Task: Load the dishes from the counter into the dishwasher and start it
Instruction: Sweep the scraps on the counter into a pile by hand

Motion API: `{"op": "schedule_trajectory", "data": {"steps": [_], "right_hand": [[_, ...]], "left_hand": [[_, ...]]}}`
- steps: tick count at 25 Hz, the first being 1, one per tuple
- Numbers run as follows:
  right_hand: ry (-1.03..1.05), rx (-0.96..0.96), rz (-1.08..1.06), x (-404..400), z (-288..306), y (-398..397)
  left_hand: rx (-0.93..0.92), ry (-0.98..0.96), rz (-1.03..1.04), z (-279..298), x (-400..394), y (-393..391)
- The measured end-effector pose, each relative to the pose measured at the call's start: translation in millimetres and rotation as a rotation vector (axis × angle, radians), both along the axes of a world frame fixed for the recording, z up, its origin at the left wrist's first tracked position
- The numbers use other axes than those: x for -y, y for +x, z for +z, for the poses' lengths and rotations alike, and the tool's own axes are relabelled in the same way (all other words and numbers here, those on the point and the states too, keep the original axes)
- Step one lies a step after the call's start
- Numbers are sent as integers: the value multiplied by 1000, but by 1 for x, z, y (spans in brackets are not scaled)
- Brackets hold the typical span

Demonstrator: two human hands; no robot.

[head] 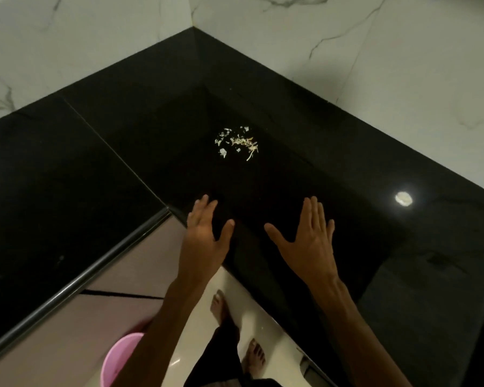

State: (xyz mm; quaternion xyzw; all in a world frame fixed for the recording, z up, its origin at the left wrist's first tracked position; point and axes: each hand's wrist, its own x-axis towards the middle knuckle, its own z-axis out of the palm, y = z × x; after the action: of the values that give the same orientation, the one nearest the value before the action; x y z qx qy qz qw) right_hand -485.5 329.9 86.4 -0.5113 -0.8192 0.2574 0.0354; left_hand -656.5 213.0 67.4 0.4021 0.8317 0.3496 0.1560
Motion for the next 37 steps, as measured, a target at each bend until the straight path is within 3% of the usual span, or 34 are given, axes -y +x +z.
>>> {"op": "schedule_trajectory", "data": {"steps": [3, 5, 7, 13, 15, 17, 19, 20, 22, 25, 28, 30, 33, 35, 37], "right_hand": [[23, 174, -50, -30, -35, -9], [97, 250, -39, -53, -49, -30], [150, 272, 2, -81, -53, -61], [188, 235, 186, -174, -54, -180], [157, 123, 334, -190, -55, -205], [-39, -157, 394, -203, -50, -211], [-245, -465, 275, -227, -41, -215], [-251, -533, 205, -246, -39, -222], [-140, -401, 179, -287, -40, -248], [11, -76, 377, -327, -48, -300], [45, 16, 589, -338, -51, -334], [36, -17, 752, -336, -51, -330], [15, -46, 947, -312, -60, -298], [10, -66, 971, -286, -79, -275], [-44, -140, 895, -262, -95, -249]], "left_hand": [[-67, -225, 61, -31, -21, -57], [-235, -317, 49, -44, -44, -92], [-344, -360, 15, -48, -75, -118], [-360, -365, -171, -46, -192, -168], [-312, -305, -270, -46, -215, -173], [-201, -215, -275, -44, -222, -175], [-137, -132, -186, -44, -223, -178], [-127, -102, -141, -43, -227, -178], [-78, -33, -56, -40, -235, -185], [-124, 9, 227, -41, -227, -230], [-186, -257, 406, -44, -210, -302], [-211, -378, 256, -44, -212, -314], [-235, -324, -112, -40, -228, -273], [-275, -316, -323, -44, -226, -234], [-254, -309, -394, -45, -218, -208]]}}
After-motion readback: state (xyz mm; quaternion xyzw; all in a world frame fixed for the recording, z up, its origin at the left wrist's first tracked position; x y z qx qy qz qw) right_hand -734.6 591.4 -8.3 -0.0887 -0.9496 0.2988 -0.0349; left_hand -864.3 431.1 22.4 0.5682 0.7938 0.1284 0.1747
